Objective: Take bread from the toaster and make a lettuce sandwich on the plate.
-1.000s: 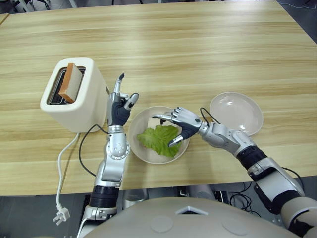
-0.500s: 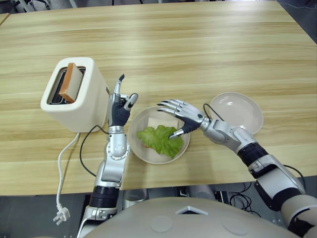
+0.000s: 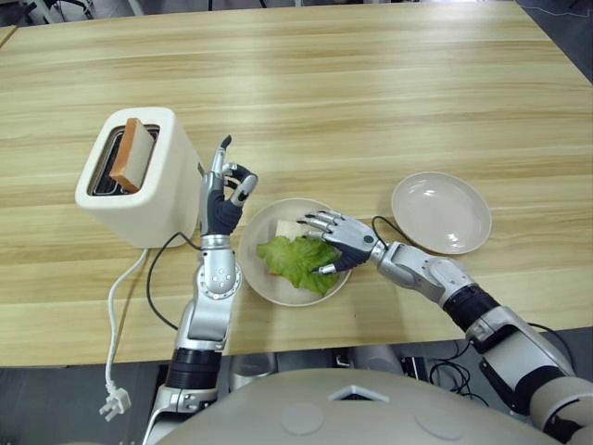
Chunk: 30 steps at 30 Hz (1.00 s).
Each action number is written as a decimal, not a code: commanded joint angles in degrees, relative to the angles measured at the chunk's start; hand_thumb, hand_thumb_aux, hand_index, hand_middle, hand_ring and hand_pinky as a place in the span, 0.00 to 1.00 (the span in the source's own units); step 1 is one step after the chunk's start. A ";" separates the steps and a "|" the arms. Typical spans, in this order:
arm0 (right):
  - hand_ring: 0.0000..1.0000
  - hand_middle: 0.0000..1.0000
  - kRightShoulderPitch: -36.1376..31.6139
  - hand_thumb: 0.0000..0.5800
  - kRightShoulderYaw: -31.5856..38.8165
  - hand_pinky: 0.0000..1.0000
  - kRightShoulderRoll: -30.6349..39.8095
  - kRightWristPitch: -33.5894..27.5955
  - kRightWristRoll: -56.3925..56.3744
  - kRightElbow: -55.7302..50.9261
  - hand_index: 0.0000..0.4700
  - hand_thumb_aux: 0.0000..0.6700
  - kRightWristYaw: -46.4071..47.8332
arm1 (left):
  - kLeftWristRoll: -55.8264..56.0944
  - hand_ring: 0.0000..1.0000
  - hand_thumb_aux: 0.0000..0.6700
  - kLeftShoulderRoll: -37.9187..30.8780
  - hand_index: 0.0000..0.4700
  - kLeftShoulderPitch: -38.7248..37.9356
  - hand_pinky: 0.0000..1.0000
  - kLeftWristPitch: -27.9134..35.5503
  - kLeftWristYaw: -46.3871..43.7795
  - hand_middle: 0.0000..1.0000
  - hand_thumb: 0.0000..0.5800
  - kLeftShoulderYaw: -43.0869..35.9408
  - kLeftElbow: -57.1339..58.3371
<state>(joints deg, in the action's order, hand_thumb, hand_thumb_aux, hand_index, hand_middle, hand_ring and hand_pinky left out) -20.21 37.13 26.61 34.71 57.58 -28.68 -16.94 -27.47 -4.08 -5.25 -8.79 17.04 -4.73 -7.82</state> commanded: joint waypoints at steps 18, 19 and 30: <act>0.00 0.00 -1.85 0.87 -2.06 0.00 0.34 -0.80 -2.69 1.74 0.63 0.64 0.71 | -0.66 0.00 0.00 0.45 0.00 0.35 0.00 -0.98 0.61 0.00 0.00 -2.79 5.12; 0.00 0.00 -2.38 0.87 -2.28 0.00 0.35 -0.75 -2.97 1.56 0.62 0.64 0.92 | -0.67 0.00 0.00 0.46 0.00 0.37 0.00 -1.01 0.65 0.00 0.00 -2.80 5.24; 0.00 0.00 -3.65 0.00 -0.64 0.00 -1.28 1.26 -3.41 -5.18 0.00 0.00 1.50 | -0.28 0.00 0.00 0.64 0.00 0.82 0.00 -1.52 0.68 0.00 0.00 -2.97 6.69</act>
<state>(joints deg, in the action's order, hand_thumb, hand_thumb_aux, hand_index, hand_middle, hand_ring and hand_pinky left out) -24.56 35.34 25.55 35.22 54.92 -32.93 -16.39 -27.61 -3.52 -4.86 -10.23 17.62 -7.02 -2.60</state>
